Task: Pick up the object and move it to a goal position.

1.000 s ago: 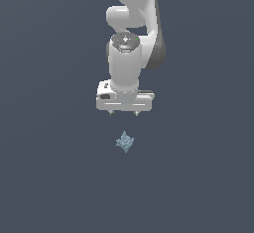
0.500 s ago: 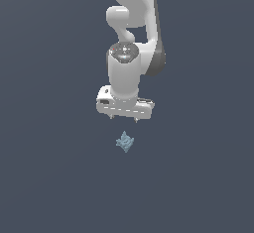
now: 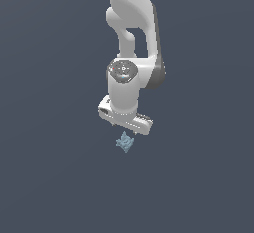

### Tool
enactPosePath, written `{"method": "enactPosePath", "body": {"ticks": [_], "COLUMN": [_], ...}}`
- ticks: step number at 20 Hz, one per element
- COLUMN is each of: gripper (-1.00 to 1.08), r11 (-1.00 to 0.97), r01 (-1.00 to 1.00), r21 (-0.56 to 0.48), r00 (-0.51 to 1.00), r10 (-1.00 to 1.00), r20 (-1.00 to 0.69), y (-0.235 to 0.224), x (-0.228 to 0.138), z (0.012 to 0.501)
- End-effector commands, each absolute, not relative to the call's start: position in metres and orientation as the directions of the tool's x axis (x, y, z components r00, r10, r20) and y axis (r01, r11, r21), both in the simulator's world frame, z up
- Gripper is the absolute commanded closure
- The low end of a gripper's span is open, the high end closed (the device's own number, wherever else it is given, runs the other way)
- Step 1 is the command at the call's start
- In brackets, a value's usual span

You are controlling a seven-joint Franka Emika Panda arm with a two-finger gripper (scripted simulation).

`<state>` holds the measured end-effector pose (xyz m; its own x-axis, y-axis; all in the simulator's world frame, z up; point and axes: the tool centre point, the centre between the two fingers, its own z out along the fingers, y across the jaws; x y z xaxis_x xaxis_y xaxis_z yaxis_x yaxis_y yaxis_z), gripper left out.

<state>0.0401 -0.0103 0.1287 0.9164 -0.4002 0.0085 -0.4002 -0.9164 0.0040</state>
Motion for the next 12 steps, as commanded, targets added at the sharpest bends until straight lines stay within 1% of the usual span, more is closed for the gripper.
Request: {"method": "enactPosePath", "body": {"ticks": [1,6,12], "gripper": [-0.92,-0.92,-0.92], "r11": [-0.887,-0.837,-0.796], "r01": [-0.461,-0.548,-0.605], "r21": [0.002,0.0,0.0], "r00": [0.887,0.837,0.796], "r10": [-0.461,-0.548,-0.605], "r20": [0.006,0.003,0.001], "y": [-0.01,-0.009,-0.009], "x": [0.046,0.054,0.06], "z": [0.119,0.104,0.094]}}
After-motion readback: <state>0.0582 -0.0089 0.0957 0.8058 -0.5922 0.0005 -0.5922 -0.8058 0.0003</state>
